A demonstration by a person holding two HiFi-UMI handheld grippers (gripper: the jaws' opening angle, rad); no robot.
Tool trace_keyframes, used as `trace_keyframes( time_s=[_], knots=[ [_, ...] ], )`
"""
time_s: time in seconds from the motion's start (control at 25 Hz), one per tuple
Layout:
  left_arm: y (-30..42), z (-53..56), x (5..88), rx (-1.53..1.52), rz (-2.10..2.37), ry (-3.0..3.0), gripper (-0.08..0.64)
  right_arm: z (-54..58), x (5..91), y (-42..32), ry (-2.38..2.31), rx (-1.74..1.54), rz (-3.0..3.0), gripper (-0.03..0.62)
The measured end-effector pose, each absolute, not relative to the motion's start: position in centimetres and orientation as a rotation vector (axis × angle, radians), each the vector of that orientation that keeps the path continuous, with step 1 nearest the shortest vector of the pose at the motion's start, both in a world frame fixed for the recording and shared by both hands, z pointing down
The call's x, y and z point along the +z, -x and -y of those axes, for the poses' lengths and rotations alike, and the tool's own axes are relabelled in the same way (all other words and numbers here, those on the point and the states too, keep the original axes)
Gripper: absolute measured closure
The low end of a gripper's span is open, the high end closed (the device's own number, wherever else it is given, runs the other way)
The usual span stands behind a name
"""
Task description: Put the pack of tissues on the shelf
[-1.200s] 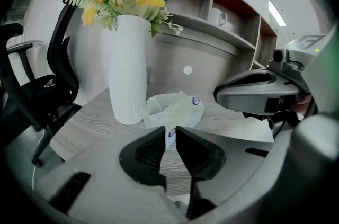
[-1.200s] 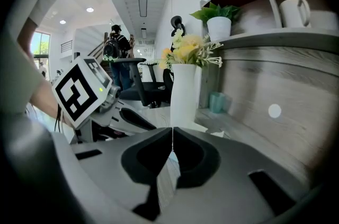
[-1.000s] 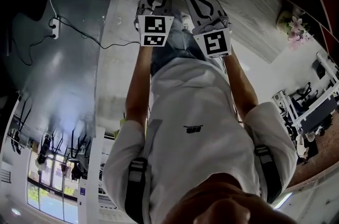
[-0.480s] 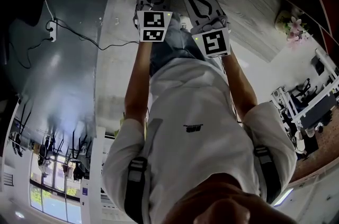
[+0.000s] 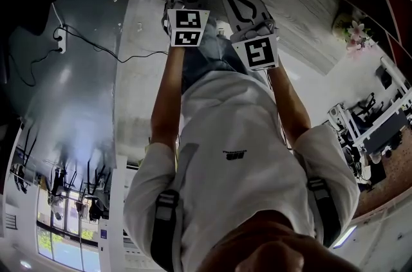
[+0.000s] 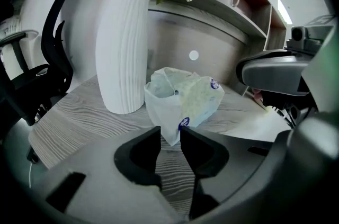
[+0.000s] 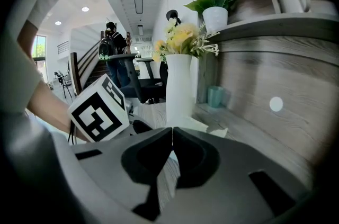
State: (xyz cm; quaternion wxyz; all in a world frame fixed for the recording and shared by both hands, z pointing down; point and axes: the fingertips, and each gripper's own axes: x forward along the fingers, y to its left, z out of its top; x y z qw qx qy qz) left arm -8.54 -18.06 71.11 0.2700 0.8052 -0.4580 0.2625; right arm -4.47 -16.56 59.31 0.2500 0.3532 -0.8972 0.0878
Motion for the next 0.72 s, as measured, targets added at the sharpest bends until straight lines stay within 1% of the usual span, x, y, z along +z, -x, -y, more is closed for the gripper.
trace_keyframes(
  time_s=[0.12,0.36,0.72],
  knots=[
    [8.4,18.2,71.7,0.721,1.227,-2.165,0.444,16.6,59.4,4.6,-0.961,0.239,2.438,0.566],
    [8.4,18.2,71.5,0.732,1.209,-2.175,0.503,16.7,59.3,4.7,-0.980,0.243,2.433,0.566],
    [8.6,18.2,70.0,0.704,1.205,-2.194,0.515,17.1,58.5,4.9,-1.003,0.233,2.430,0.566]
  ],
)
